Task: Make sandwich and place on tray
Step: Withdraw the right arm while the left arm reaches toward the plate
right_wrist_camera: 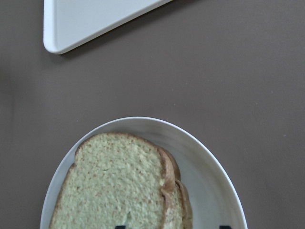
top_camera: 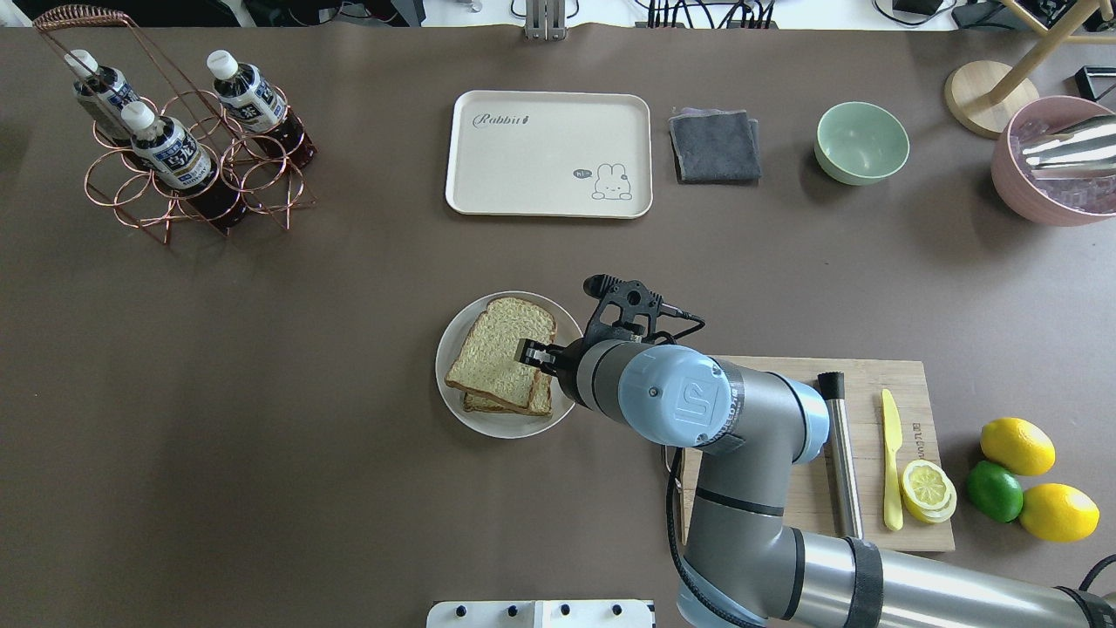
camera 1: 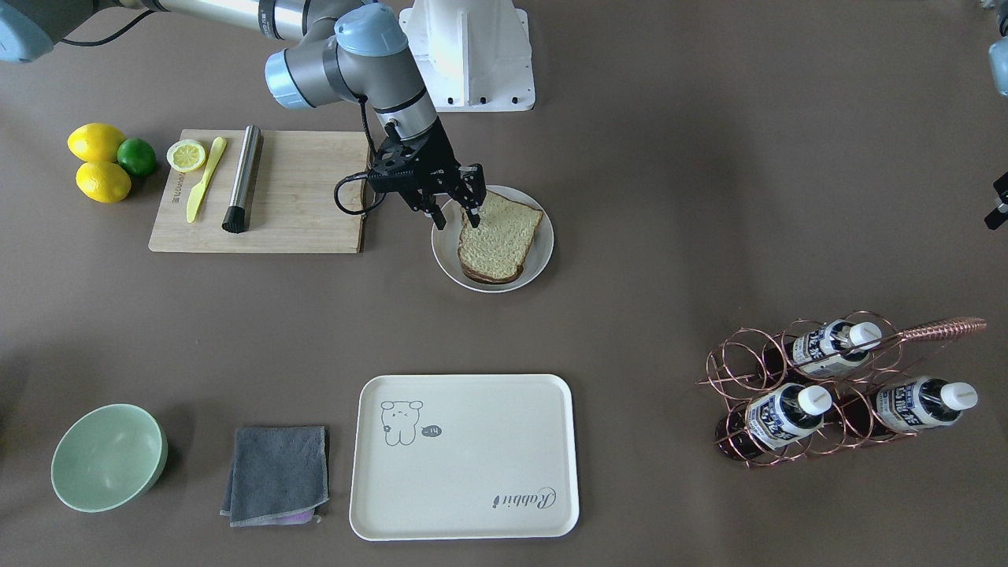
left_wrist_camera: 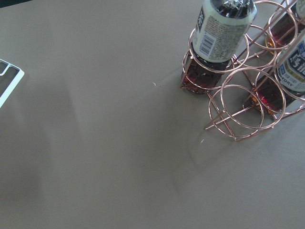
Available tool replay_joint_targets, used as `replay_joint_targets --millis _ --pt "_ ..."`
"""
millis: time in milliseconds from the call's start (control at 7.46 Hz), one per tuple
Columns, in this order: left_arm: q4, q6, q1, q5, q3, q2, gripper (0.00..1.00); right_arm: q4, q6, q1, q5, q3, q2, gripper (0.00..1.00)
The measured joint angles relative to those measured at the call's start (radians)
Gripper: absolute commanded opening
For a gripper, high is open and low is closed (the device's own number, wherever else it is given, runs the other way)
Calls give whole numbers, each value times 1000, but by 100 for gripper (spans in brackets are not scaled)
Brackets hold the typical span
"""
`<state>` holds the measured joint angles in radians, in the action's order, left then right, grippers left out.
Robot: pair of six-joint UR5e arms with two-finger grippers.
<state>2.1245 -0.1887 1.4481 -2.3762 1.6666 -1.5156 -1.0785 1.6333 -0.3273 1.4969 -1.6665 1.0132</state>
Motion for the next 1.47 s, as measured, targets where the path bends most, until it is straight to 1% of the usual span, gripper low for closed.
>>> replay_joint_targets --millis 268,402,536,670,804,938,1206,1474 --pt "0 0 0 0 -1 1 98 -3 -25 -24 22 -27 -1 100" --pt "1 0 0 0 -1 1 98 -5 -33 -46 50 -42 0 100" --pt "1 -1 0 0 0 1 98 -10 -38 -75 85 -57 9 100" --pt "0 -4 0 0 1 1 98 -22 -42 -120 141 -69 25 100" --pt "3 -28 0 0 3 2 98 -62 -64 -181 210 -76 36 100" --pt "15 -85 -1 1 6 3 98 -123 -118 -239 270 -79 41 100" --pt "83 -271 -26 4 10 9 98 -234 -302 -349 362 -79 76 100" --pt "211 -489 -80 5 27 53 98 -255 -520 -457 441 -85 178 100"
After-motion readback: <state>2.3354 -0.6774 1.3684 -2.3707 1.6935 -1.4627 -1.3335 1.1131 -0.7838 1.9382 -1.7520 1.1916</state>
